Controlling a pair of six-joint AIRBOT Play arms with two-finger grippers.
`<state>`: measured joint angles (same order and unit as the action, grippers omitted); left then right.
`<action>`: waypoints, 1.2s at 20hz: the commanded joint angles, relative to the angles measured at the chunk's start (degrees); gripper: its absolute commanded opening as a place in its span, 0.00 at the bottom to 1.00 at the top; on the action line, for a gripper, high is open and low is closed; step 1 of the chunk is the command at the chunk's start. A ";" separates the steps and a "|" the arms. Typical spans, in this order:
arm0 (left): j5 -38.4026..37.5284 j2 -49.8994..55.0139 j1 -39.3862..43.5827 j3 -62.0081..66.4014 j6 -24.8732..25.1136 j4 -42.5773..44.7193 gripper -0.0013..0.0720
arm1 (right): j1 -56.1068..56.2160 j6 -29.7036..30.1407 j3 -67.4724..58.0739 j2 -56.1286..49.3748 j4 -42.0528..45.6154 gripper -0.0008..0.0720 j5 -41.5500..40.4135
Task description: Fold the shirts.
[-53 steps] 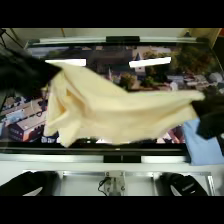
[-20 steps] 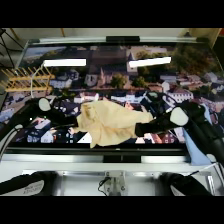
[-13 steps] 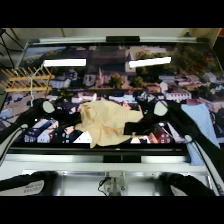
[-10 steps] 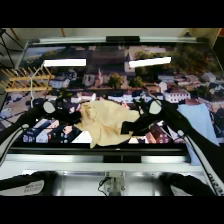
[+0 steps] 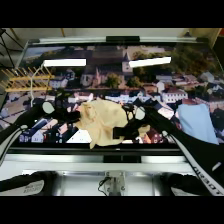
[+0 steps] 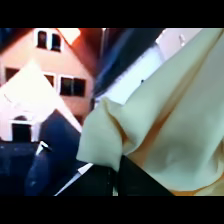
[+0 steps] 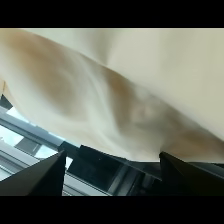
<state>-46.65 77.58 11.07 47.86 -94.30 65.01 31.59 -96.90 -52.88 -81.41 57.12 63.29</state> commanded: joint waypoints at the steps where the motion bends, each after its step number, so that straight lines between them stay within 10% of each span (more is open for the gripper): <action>1: 0.17 -1.73 0.04 0.04 0.85 -0.35 0.07 | 1.01 -1.81 0.04 -1.36 0.42 0.95 -1.86; 5: 0.20 -2.10 0.04 0.04 0.85 -0.35 0.07 | 1.14 -3.87 0.04 -3.26 -0.39 0.87 -3.96; 8: 0.17 -2.12 0.02 0.04 0.87 -0.35 0.07 | 1.11 -4.22 0.02 -5.09 -2.29 0.28 -4.17; 10: 0.20 -2.27 0.00 0.07 1.07 -0.33 0.07 | 0.92 -4.35 -0.24 -5.03 -2.38 0.08 -3.82; 20: -0.46 -25.57 -2.86 22.64 4.52 12.57 0.06 | -5.09 0.87 -28.57 19.93 25.03 0.08 11.17; 24: -0.28 -37.73 -7.28 40.44 4.24 12.66 0.06 | -12.76 0.07 -44.46 35.10 37.27 0.08 3.76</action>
<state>-47.05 48.03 6.31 77.08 -90.02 75.48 23.20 -96.44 -87.18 -55.94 83.68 70.83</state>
